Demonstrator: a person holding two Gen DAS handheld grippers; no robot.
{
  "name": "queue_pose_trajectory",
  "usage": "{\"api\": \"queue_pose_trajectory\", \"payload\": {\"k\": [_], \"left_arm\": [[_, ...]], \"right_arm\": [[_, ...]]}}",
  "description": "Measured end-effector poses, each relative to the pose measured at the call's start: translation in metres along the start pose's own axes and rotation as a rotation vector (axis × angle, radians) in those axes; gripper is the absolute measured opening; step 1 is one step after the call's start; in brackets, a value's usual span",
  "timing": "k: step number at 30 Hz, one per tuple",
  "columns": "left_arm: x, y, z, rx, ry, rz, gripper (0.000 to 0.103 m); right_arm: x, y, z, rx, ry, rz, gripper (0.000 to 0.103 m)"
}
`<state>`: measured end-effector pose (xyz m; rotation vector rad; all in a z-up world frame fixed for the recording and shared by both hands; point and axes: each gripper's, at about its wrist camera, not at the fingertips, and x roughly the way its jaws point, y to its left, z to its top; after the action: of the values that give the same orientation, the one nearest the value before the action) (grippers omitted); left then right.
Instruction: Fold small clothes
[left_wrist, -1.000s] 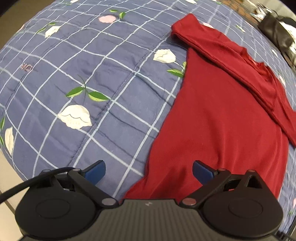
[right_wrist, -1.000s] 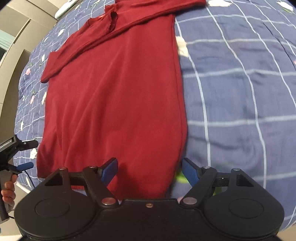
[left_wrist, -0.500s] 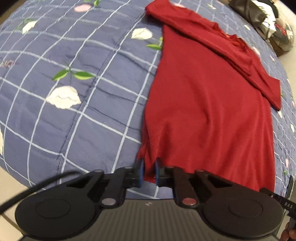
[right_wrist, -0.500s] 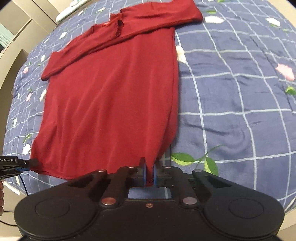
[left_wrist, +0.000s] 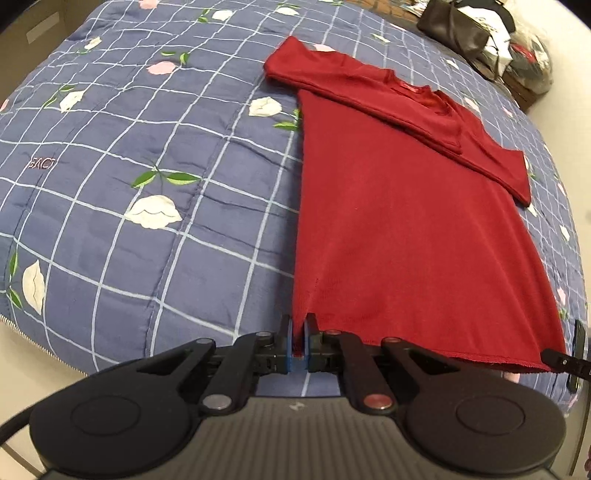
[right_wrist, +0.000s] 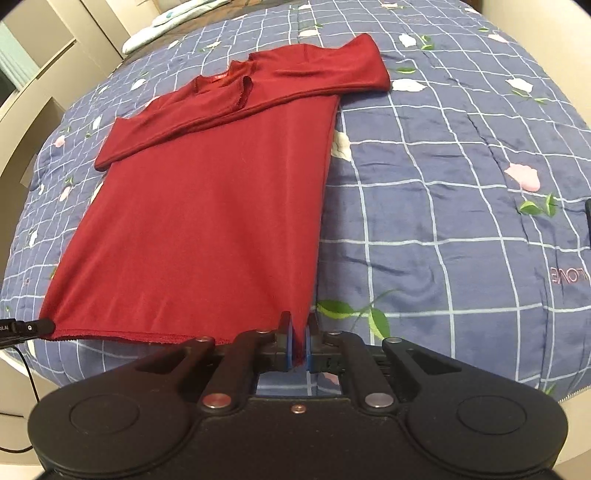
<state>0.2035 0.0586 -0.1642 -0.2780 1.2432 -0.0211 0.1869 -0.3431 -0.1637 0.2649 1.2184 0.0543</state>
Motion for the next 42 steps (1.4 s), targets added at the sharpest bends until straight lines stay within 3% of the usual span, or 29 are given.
{"api": "queue_pose_trajectory", "payload": {"k": [6,11,14,16,18,20,23,27,30,33,39,42], "left_arm": [[0.001,-0.003,-0.020,0.046,0.017,0.027,0.004],[0.001,0.001,-0.022,-0.026,0.002,0.016,0.005],[-0.002,-0.005,-0.020,-0.016,-0.016,0.008,0.008],[-0.004,-0.010,-0.019,-0.001,-0.022,0.011,0.016],[-0.007,-0.015,-0.019,0.019,-0.028,0.020,0.039],[-0.011,-0.019,-0.021,0.043,-0.040,0.032,0.049],[-0.014,-0.024,-0.024,0.086,-0.042,0.063,0.065],[-0.019,-0.029,-0.031,0.137,-0.071,0.131,0.090],[-0.020,-0.034,-0.038,0.193,-0.117,0.157,0.102],[-0.012,-0.044,-0.046,0.272,-0.146,0.190,0.103],[0.012,-0.061,-0.060,0.400,-0.112,0.226,0.103],[0.018,-0.068,-0.066,0.444,-0.115,0.233,0.103]], "right_arm": [[-0.005,-0.003,-0.025,-0.004,0.003,-0.009,0.005],[-0.007,-0.010,-0.035,0.032,-0.051,0.025,0.007],[-0.006,-0.006,-0.036,0.002,-0.062,0.018,0.011],[-0.006,-0.002,-0.037,-0.033,-0.061,-0.001,0.021],[-0.006,0.001,-0.038,-0.062,-0.063,-0.019,0.029],[-0.008,0.004,-0.041,-0.094,-0.072,-0.032,0.041],[-0.012,0.015,-0.048,-0.221,-0.089,-0.068,0.057],[-0.013,0.036,-0.061,-0.416,-0.102,-0.087,0.069],[-0.007,0.051,-0.068,-0.545,-0.102,-0.087,0.075],[0.007,0.068,-0.077,-0.684,-0.099,-0.085,0.078],[0.042,0.091,-0.098,-0.913,-0.080,-0.095,0.079],[0.057,0.094,-0.108,-0.990,-0.093,-0.153,0.070]]}}
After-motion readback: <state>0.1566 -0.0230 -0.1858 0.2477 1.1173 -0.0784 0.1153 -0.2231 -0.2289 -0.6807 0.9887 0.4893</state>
